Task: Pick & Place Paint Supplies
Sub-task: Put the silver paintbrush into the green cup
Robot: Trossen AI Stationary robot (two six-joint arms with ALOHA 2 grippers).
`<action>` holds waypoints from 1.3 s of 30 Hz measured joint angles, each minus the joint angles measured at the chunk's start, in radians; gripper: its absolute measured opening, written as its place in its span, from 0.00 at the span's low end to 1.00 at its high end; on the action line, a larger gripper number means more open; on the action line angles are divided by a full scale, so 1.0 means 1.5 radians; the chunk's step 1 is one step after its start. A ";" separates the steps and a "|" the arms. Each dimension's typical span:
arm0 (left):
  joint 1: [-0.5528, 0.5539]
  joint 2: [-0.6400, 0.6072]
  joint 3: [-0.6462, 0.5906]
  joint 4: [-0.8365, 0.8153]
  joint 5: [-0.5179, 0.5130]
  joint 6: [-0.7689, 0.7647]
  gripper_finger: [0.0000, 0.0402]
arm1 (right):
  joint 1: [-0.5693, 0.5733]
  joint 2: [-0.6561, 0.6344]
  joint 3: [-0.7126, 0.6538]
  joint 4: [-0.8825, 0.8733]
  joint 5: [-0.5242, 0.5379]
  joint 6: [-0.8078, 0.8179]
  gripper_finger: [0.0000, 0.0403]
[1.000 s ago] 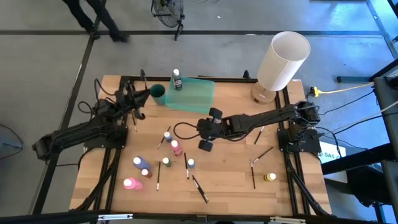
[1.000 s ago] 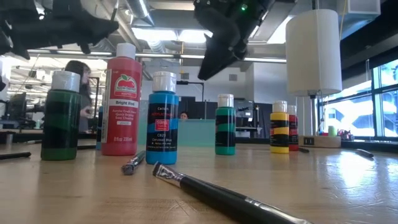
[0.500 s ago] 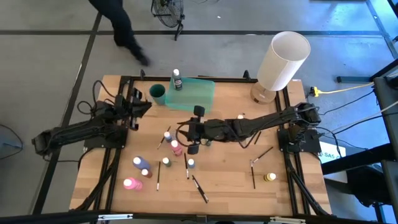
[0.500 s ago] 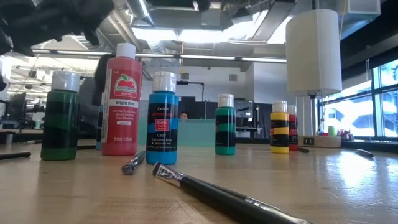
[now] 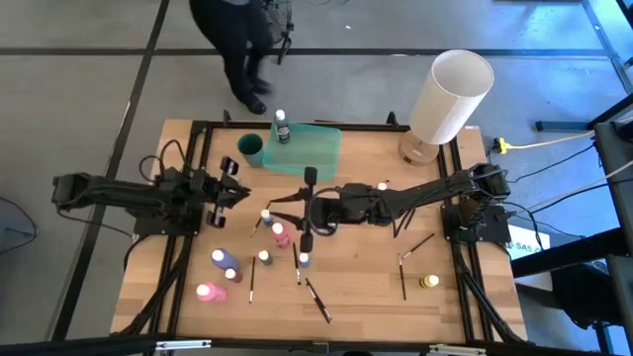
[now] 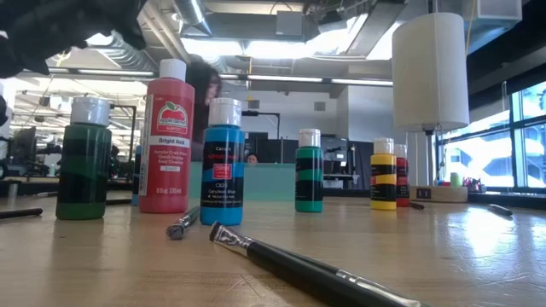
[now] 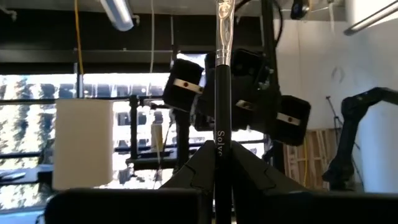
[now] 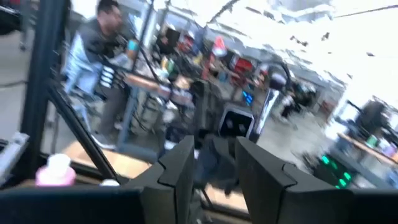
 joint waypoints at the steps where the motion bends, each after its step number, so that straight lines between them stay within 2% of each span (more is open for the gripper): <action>1: -0.009 0.019 0.000 0.023 -0.003 0.004 0.06 | -0.001 0.000 0.000 0.005 -0.005 0.000 0.30; 8: -0.052 0.146 0.000 0.174 -0.046 0.024 0.06 | -0.015 0.000 0.000 0.014 -0.011 0.005 0.28; 11: -0.059 0.202 0.005 0.232 -0.061 0.017 0.06 | -0.022 0.000 0.000 0.015 -0.044 0.014 0.27; 14: -0.067 0.250 0.026 0.253 -0.062 0.014 0.06 | -0.031 0.000 0.000 0.020 -0.080 0.034 0.26; 19: -0.075 0.310 0.065 0.256 -0.050 0.015 0.06 | -0.041 0.000 0.000 0.015 -0.081 0.054 0.20; 26: -0.076 0.331 0.078 0.270 -0.031 0.018 0.06 | -0.040 0.000 0.000 -0.003 -0.079 0.055 0.02; 39: -0.075 0.331 0.078 0.270 -0.031 0.023 0.06 | -0.047 0.000 0.000 0.029 -0.078 0.087 0.00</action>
